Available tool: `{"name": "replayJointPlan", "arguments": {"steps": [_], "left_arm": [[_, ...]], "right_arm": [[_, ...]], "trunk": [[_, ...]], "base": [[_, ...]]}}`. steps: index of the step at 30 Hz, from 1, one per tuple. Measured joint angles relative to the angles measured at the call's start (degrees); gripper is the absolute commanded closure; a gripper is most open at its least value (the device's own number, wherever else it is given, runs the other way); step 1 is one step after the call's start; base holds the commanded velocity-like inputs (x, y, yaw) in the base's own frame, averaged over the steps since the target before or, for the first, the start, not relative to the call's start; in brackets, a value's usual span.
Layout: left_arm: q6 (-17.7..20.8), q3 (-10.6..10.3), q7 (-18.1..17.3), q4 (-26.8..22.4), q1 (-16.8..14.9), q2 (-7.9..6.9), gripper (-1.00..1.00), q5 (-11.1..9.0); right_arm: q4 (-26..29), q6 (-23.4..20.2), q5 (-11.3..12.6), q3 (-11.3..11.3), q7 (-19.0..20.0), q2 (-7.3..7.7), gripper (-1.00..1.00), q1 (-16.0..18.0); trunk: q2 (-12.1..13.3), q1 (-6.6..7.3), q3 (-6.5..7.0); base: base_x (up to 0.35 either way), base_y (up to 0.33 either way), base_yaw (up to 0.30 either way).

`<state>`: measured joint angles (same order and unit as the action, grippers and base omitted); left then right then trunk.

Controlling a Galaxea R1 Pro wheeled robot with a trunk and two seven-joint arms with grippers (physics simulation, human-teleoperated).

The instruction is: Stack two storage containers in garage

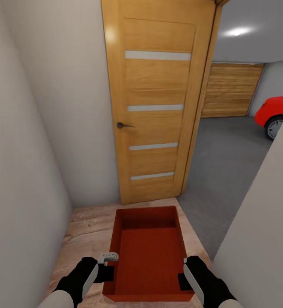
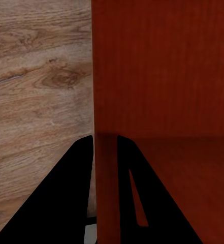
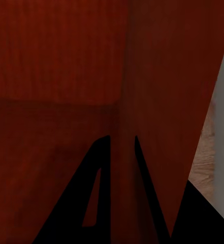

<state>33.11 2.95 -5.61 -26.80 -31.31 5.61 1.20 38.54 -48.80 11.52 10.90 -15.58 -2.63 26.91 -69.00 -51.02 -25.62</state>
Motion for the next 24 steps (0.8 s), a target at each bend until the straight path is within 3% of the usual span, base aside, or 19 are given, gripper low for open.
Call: {"name": "replayJointPlan", "arguments": {"steps": [9,24], "left_arm": [[0.0,0.0,0.0,0.0,0.0,0.0,1.0,0.0],[0.0,0.0,0.0,0.0,0.0,0.0,1.0,0.0]], "right_arm": [[0.0,0.0,0.0,0.0,0.0,0.0,1.0,0.0],[0.0,0.0,0.0,0.0,0.0,-0.01,1.0,0.0]], "trunk": [[0.0,0.01,0.0],[0.0,0.0,0.0]], "base": [[0.237,0.192,0.0],[0.233,0.013,0.0]]}}
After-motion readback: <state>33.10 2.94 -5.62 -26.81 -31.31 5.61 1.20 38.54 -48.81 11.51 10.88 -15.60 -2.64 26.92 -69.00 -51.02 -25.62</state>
